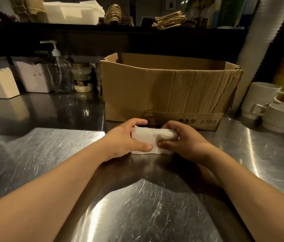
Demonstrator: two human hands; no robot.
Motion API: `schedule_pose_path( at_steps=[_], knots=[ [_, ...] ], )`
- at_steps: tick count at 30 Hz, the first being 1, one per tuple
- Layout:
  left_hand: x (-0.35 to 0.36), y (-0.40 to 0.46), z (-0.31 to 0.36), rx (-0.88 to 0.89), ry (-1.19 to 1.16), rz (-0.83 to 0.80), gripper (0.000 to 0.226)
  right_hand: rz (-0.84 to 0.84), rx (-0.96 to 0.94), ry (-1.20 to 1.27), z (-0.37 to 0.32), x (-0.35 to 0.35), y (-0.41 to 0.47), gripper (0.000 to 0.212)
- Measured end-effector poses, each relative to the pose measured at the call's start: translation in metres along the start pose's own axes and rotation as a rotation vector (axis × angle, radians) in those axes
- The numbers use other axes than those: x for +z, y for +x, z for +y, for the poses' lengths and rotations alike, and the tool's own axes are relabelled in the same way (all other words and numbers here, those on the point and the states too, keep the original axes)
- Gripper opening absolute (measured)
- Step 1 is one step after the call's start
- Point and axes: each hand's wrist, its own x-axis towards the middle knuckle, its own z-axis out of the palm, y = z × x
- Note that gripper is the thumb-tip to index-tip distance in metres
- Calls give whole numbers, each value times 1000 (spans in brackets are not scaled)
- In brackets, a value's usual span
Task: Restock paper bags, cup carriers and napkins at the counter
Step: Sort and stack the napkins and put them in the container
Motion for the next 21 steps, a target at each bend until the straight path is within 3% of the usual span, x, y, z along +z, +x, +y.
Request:
schedule_pose_path(
  at_steps=[2, 5, 8, 10, 15, 18, 21],
  knots=[
    [0, 0, 0, -26, 34, -13, 71, -27, 7, 54, 3, -3, 0, 22],
    [1, -1, 3, -61, 64, 47, 30, -31, 77, 61, 3, -4, 1, 29],
    [1, 1, 0, -63, 87, 90, 28, -54, 247, -512, 0, -8, 2, 71],
    [2, 0, -1, -61, 80, 71, 31, -104, 282, -691, -5, -6, 0, 81],
    [6, 3, -2, -61, 94, 62, 47, -136, 252, -638, -4, 4, 2, 75],
    [8, 2, 2, -54, 150, 82, 44, -91, 225, -576, -3, 5, 4, 75],
    [8, 0, 3, -54, 82, 104, 45, 12, 198, -189, 4, 4, 7, 78]
  ],
)
